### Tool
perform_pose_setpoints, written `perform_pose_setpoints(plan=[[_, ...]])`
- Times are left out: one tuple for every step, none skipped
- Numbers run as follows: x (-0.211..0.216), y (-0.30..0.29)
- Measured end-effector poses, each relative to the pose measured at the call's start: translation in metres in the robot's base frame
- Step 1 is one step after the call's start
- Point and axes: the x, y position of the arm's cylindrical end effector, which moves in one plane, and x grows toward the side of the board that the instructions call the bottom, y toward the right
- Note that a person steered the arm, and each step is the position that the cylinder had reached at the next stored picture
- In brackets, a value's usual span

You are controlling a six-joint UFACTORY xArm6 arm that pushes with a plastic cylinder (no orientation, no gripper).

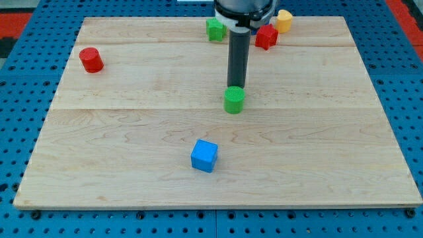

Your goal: Slide green circle to red star

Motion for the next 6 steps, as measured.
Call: perform_pose_setpoints(plan=[[0.011, -0.042], [0.065, -0.03], [0.054, 0.0], [0.013, 0.041], [-0.024, 0.056], [-0.075, 0.028]])
